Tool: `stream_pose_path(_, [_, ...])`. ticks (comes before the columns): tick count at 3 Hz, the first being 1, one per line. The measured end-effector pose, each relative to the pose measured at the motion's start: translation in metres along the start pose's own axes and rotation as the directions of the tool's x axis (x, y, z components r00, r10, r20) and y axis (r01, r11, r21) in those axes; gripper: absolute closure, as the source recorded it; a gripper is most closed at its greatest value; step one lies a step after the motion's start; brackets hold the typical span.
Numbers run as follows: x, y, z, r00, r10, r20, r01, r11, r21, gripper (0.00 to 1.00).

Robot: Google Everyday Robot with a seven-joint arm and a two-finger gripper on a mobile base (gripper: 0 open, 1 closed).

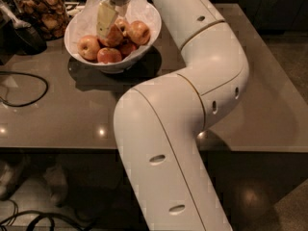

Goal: Pick apple from white bowl

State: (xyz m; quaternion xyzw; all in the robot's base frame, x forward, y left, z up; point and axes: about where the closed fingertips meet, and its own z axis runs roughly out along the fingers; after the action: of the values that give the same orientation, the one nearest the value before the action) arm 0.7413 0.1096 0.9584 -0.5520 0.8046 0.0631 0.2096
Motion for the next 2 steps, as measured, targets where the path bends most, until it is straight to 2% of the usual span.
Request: stream_pose_path(2, [-0.0022, 0.0039, 0.0221, 1.0, 0.004, -0.023, -0.005, 0.9996, -0.029, 0.32])
